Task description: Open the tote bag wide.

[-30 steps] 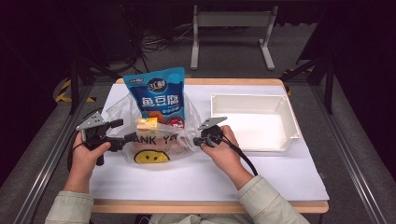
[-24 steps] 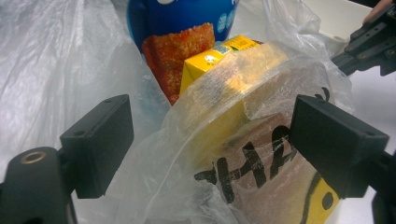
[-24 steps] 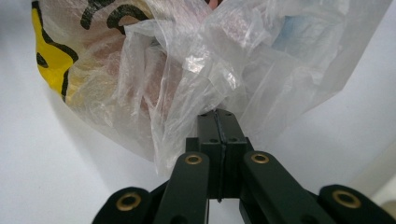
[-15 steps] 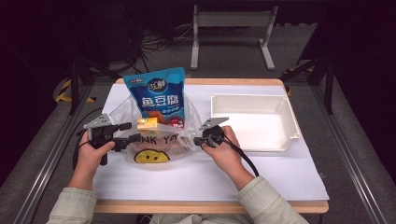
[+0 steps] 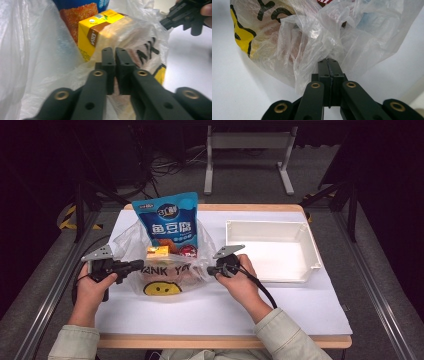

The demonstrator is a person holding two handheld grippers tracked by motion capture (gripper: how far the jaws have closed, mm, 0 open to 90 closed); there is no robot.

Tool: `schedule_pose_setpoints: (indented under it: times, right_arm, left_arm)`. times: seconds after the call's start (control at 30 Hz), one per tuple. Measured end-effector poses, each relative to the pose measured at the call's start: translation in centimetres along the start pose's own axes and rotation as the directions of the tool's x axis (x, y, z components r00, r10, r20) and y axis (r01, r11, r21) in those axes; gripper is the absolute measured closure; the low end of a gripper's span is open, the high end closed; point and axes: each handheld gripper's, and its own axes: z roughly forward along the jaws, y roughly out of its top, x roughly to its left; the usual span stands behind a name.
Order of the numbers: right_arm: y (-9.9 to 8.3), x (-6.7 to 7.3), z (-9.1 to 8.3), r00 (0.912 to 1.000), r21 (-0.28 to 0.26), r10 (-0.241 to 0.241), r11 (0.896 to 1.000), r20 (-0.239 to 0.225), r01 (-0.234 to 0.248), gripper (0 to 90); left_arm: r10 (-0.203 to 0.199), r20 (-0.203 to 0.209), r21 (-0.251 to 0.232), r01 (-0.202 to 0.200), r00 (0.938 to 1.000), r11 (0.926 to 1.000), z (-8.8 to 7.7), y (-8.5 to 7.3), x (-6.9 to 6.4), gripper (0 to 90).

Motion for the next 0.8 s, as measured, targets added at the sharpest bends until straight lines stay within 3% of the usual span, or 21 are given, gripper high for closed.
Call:
schedule_pose_setpoints:
  times: [0.17,0.5,0.53,0.57,0.6,0.67,0.73,0.8]
  right_arm:
    - [0.1,0.1,-0.1,1.0000,-0.007,-0.004,1.000,-0.008,0.004,90.0]
    - [0.1,-0.2,-0.9,1.0000,-0.033,-0.001,0.999,-0.004,0.001,90.0]
    - [0.1,-0.2,-0.9,1.0000,-0.033,-0.001,0.999,-0.004,0.001,90.0]
    - [0.1,-0.2,-1.0,1.0000,-0.032,0.000,1.000,-0.004,0.000,90.0]
    - [0.1,-0.2,-0.9,1.0000,-0.031,0.000,1.000,-0.005,0.000,90.0]
    - [0.1,-0.2,-0.9,1.0000,-0.030,0.000,1.000,-0.006,0.000,90.0]
    - [0.1,-0.1,-0.9,1.0000,-0.031,-0.002,1.000,-0.008,0.001,90.0]
    - [0.1,-0.1,-0.8,1.0000,-0.031,-0.002,1.000,-0.008,0.002,90.0]
  left_arm:
    - [0.008,-0.004,0.012,-0.008,1.0000,0.9999,-0.5,0.0,-0.4,90.0]
    - [0.017,-0.057,0.000,-0.017,0.9982,0.9999,-0.9,-0.1,-0.6,88.2]
    - [0.007,-0.079,-0.023,-0.008,0.9969,0.9997,-0.8,0.0,-0.6,76.6]
    - [0.000,-0.090,-0.030,-0.003,0.9960,0.9996,-0.7,0.0,-0.6,52.8]
    - [0.013,-0.093,-0.028,-0.016,0.9956,0.9995,-0.6,0.1,-0.5,42.7]
    - [0.024,-0.078,-0.033,-0.026,0.9967,0.9991,0.0,0.1,-0.4,33.0]
    - [0.035,-0.097,-0.033,-0.038,0.9947,0.9987,0.5,0.2,-0.3,21.0]
    - [0.030,-0.087,-0.042,-0.034,0.9958,0.9985,1.1,0.2,-0.1,20.2]
